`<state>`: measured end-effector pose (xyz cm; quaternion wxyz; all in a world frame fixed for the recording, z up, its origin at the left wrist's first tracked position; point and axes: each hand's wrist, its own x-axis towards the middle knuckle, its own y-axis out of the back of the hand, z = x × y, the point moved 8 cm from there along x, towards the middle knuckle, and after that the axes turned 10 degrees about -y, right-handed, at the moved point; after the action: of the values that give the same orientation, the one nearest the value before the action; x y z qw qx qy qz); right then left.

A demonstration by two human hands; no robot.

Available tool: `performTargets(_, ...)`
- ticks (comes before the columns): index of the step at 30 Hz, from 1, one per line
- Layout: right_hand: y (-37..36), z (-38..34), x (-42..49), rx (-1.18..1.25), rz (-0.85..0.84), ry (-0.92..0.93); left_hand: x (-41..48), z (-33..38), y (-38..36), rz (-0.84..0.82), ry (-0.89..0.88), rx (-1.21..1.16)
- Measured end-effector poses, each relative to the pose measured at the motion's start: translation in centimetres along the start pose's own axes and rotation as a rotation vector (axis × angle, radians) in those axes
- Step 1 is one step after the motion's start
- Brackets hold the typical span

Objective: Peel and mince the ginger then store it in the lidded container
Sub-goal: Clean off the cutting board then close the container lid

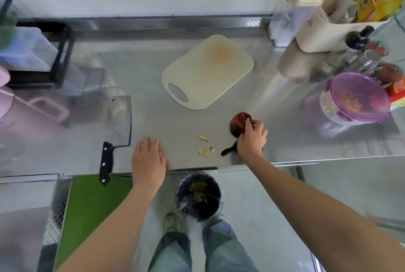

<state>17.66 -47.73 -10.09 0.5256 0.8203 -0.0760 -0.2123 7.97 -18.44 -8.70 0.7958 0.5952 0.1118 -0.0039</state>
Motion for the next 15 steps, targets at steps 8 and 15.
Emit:
performTargets(8, -3.8, -6.4, -4.6, 0.186, -0.186, 0.310, -2.1, -3.1, 0.7, 0.032, 0.015, -0.049)
performTargets(15, -4.7, -7.9, -3.0, 0.056, -0.177, 0.310, -3.0, -5.1, 0.4, 0.065, 0.028, -0.120)
